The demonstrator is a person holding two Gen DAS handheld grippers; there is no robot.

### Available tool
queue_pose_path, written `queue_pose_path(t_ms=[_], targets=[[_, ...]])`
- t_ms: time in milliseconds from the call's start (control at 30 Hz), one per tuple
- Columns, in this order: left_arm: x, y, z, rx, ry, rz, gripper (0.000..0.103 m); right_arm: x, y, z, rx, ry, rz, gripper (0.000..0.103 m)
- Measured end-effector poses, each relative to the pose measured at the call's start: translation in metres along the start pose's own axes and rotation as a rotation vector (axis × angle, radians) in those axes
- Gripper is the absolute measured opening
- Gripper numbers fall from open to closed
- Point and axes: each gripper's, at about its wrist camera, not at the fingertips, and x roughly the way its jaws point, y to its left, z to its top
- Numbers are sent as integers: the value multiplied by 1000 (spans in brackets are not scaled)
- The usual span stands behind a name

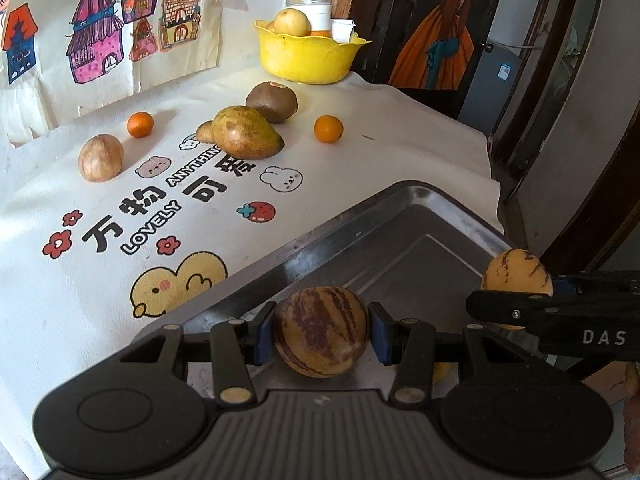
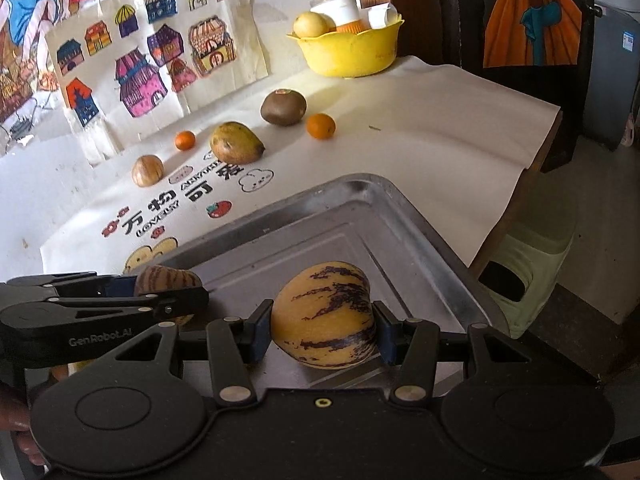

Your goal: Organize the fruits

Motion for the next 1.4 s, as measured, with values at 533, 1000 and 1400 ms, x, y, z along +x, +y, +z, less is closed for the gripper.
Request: queue_pose_path(t_ms=[533,1000,1400], targets=[[2,-1,-1,10,0,5,52,15,10,-4,-65,21,-31,53],[0,-1,0,6,4,12,52,11,11,-2,-74,7,-23,54],[-6,2,2,-6,-15,7,56,9,12,-1,-78,5,-26,54]])
